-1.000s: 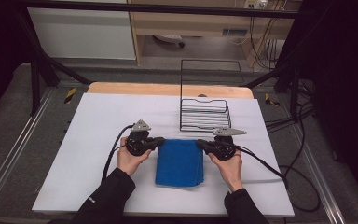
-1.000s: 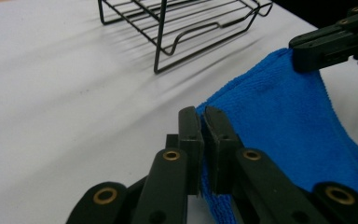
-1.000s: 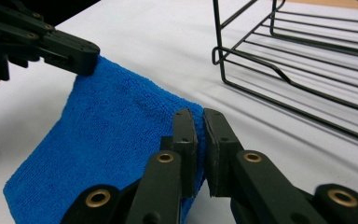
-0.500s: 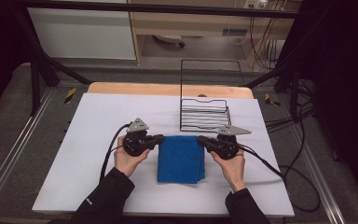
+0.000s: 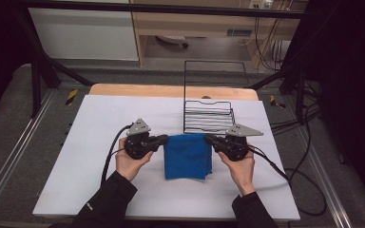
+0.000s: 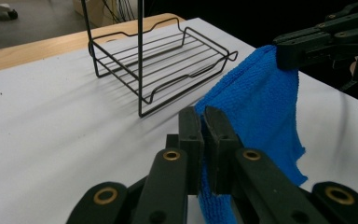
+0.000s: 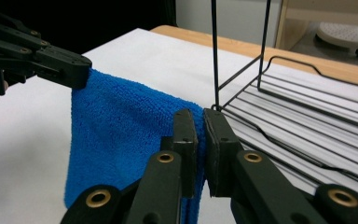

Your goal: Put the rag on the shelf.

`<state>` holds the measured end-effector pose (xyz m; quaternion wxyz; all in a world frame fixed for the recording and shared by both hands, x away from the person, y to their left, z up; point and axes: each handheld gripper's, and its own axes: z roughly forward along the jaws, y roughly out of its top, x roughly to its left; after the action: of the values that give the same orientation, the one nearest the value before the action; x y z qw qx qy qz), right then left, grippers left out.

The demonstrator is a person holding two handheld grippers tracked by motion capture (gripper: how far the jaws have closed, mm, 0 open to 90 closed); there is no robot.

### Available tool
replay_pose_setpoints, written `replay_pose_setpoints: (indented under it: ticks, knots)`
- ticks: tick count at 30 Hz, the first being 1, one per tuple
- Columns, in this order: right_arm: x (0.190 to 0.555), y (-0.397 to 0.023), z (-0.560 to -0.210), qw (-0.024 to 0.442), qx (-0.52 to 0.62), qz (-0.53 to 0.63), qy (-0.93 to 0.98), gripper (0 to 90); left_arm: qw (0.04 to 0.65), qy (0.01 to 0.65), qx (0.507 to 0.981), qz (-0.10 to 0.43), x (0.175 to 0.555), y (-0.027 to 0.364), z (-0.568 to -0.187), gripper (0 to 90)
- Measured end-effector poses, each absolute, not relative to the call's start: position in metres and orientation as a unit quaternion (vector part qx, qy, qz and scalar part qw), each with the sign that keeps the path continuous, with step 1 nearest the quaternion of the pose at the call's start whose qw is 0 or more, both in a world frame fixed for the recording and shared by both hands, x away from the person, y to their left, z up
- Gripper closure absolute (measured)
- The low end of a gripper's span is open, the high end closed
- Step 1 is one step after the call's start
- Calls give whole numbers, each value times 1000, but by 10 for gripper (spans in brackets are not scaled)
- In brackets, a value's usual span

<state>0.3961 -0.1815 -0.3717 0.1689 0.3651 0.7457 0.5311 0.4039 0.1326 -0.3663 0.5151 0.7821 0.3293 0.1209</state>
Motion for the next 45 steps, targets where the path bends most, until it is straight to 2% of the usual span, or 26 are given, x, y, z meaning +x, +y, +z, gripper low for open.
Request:
replay_pose_setpoints:
  ticks: [31, 45]
  knots:
    - [374, -185, -328, 219, 331, 568, 721, 848, 562, 305, 752, 163, 391, 132, -324, 859]
    - [370, -194, -303, 262, 328, 589, 690, 848, 597, 302, 722, 176, 399, 120, -302, 859]
